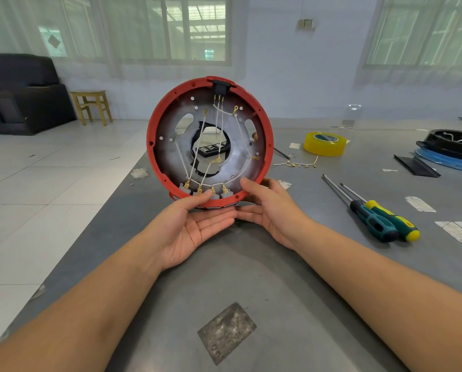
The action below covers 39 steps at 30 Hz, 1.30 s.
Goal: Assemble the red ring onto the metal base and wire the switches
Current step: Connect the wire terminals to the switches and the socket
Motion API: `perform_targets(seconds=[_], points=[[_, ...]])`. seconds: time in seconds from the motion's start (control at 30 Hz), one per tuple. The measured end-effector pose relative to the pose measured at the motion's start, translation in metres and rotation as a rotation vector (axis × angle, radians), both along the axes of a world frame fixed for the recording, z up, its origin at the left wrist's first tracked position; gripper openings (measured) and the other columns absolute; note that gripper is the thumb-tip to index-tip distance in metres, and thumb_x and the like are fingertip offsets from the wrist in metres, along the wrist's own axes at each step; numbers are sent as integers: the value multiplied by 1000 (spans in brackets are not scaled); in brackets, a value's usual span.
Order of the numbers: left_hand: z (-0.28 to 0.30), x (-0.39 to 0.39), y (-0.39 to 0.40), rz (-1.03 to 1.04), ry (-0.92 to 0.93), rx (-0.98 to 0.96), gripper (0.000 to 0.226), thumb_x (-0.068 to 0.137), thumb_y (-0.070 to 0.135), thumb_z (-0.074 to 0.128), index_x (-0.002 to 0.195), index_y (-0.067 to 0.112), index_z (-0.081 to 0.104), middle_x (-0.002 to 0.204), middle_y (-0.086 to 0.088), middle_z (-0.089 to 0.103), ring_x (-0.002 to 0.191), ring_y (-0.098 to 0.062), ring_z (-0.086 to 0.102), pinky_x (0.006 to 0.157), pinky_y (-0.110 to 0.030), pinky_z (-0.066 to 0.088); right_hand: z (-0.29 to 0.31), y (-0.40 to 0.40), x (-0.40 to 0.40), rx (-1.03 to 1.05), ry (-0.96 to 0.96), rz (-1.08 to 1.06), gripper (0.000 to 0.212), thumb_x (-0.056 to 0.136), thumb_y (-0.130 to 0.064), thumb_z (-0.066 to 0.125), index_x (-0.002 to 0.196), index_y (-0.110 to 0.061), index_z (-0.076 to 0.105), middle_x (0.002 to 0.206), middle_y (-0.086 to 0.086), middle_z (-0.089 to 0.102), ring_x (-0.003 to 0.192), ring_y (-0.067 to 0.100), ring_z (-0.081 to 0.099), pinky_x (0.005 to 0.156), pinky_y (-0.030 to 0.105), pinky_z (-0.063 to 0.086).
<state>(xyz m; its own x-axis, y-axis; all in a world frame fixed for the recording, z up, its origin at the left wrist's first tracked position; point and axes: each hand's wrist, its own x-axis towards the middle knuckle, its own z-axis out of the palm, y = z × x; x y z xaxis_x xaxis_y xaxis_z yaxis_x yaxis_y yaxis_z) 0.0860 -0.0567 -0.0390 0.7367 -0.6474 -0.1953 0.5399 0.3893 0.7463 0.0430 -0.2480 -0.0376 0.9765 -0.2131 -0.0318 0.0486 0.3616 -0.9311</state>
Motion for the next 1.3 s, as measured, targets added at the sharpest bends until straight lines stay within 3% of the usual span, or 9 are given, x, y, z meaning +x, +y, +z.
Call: perform_targets(seconds=[0.13,0.27,0.4,0.5,0.63,0.87,0.97,1.07,1.3], points=[[-1,3,1,56,-13,-10,45,90,8,69,130,-10,62,122,-35,70,111,-44,73,81,-41,65,-3,-13,2,-244,-9,98,66,93,-36,74,147,-16,42,125,10,72,104,32,74,91,42,61],[1,12,4,173,-36,-2,34,93,2,67,125,-7,62,117,-38,70,105,-46,75,73,-40,65,-10,-48,5,-1104,36,-119,56,97,-51,62,144,-22,54,134,-3,66,110,10,66,101,26,48],[-1,18,4,207,-50,-8,56,88,3,71,140,-8,53,117,-35,72,107,-45,74,74,-40,65,-18,-80,32,-1552,139,-188,42,102,-31,57,137,-9,61,144,10,56,132,29,52,112,32,37],[-1,19,3,203,-78,6,73,76,6,78,143,-3,50,116,-35,72,106,-46,74,74,-41,65,-20,-94,63,-1638,240,-211,41,105,-32,50,132,-4,62,152,16,44,139,38,42,117,40,33],[-3,23,2,185,-107,15,63,74,6,78,131,9,52,114,-34,73,104,-46,75,74,-42,65,-19,-108,98,-1697,398,-323,50,103,-37,42,141,-6,53,161,13,34,145,36,30,119,45,31],[-6,27,1,193,-106,-6,75,76,5,77,145,4,46,115,-33,73,105,-46,75,74,-43,65,-15,-122,131,-1787,513,-307,69,102,-52,30,158,-11,32,169,9,21,158,30,1,128,48,5],[-5,27,1,197,-91,-2,80,76,5,77,149,2,43,116,-33,73,105,-46,75,74,-43,65,-15,-120,131,-1785,523,-267,60,104,-43,29,147,-6,48,158,16,41,153,33,24,124,48,18],[-3,25,0,199,-86,-4,81,75,5,77,149,3,44,116,-33,73,106,-47,74,76,-43,65,-15,-110,120,-1740,436,-294,37,101,-22,37,122,-5,62,135,18,60,125,37,53,97,40,43],[0,19,3,214,-87,-6,81,78,4,76,151,-3,41,116,-34,72,106,-46,74,75,-42,65,-21,-61,63,-1907,213,-276,36,94,-16,44,120,-12,69,124,14,66,114,37,57,99,40,45]])
